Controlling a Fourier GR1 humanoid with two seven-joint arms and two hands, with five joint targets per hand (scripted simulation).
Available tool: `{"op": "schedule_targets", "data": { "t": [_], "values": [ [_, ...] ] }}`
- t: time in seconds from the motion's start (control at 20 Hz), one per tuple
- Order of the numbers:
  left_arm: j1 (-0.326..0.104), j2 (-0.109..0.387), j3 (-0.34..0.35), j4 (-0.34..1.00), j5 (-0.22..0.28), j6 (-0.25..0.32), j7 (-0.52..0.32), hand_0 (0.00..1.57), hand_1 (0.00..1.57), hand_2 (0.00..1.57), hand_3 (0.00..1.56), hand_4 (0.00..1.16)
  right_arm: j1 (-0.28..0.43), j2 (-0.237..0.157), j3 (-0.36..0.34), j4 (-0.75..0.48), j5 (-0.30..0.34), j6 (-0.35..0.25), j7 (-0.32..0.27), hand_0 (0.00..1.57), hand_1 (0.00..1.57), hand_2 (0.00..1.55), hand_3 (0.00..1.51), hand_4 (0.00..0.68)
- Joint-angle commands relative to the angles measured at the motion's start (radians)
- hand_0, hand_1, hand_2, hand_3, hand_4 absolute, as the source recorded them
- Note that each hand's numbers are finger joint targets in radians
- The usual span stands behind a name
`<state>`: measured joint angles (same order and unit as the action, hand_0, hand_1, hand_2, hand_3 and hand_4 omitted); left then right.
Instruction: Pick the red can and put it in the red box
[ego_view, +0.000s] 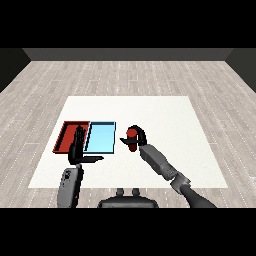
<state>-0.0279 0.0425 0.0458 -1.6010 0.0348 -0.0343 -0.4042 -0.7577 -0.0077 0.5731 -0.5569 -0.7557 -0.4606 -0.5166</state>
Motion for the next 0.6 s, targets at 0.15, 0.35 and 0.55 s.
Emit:
{"op": "schedule_targets", "data": {
  "t": [0.15, 0.35, 0.55],
  "values": [
    [-0.05, 0.009, 0.004, 0.028, -0.012, 0.001, -0.011, 0.0, 0.0, 0.0, 0.0, 0.0, 0.054, -0.056, -0.013, -0.182, 0.083, -0.043, 0.016, 1.57, 1.57, 1.48, 1.41, 0.604],
    [0.011, 0.011, -0.014, -0.036, -0.01, -0.015, 0.002, 0.0, 0.0, 0.0, 0.0, 0.0, 0.094, -0.065, -0.013, -0.327, 0.163, -0.137, 0.068, 1.57, 1.57, 1.47, 1.4, 0.601],
    [0.008, -0.001, -0.043, -0.014, -0.025, -0.024, -0.003, 0.0, 0.0, 0.0, 0.0, 0.0, 0.121, -0.153, -0.023, -0.484, 0.209, -0.158, 0.121, 1.57, 1.57, 1.47, 1.4, 0.61]
  ]
}}
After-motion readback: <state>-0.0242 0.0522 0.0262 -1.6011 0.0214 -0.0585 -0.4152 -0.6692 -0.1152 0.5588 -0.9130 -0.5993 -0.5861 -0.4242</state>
